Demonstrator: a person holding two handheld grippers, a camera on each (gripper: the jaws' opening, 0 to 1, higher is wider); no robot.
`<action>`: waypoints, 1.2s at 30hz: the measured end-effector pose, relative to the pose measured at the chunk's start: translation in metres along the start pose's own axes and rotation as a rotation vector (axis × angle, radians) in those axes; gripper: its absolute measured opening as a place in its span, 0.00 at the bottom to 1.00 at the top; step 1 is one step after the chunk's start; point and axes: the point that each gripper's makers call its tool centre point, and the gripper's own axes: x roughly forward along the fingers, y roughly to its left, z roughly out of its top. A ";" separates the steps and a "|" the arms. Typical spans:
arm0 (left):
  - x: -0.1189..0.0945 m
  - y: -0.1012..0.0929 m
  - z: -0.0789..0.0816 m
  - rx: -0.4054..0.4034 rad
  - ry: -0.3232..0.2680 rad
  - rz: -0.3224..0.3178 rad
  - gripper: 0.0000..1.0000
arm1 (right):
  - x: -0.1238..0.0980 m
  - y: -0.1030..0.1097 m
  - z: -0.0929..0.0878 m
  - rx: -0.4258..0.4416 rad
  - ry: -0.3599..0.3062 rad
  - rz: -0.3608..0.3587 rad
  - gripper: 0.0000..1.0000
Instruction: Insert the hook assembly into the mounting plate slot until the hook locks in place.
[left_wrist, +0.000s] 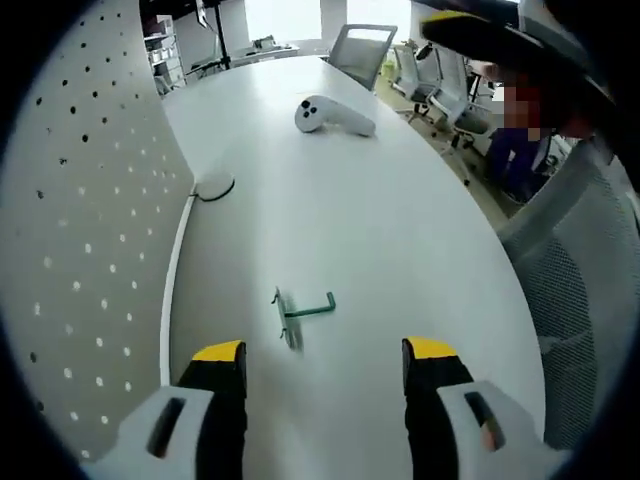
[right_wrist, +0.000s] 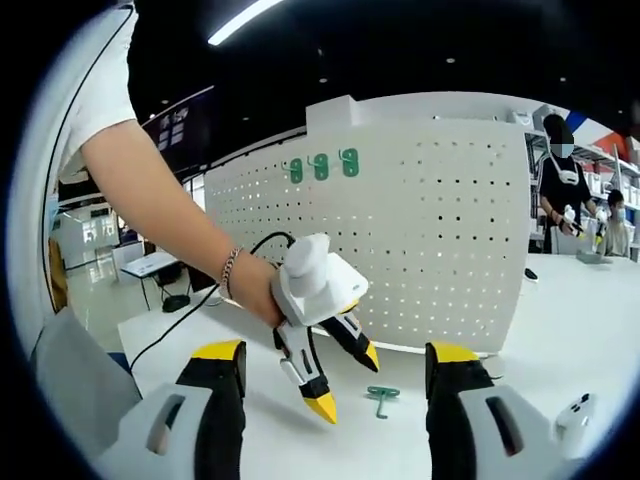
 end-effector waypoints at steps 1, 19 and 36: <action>0.002 0.001 -0.002 -0.001 0.010 0.002 0.65 | 0.000 -0.001 0.000 0.002 0.000 -0.001 0.71; 0.018 0.004 -0.003 0.019 0.076 -0.019 0.63 | -0.003 -0.007 -0.003 0.013 0.002 -0.015 0.69; 0.017 0.019 -0.001 -0.049 0.026 0.028 0.42 | -0.004 -0.010 -0.004 0.009 0.012 -0.023 0.68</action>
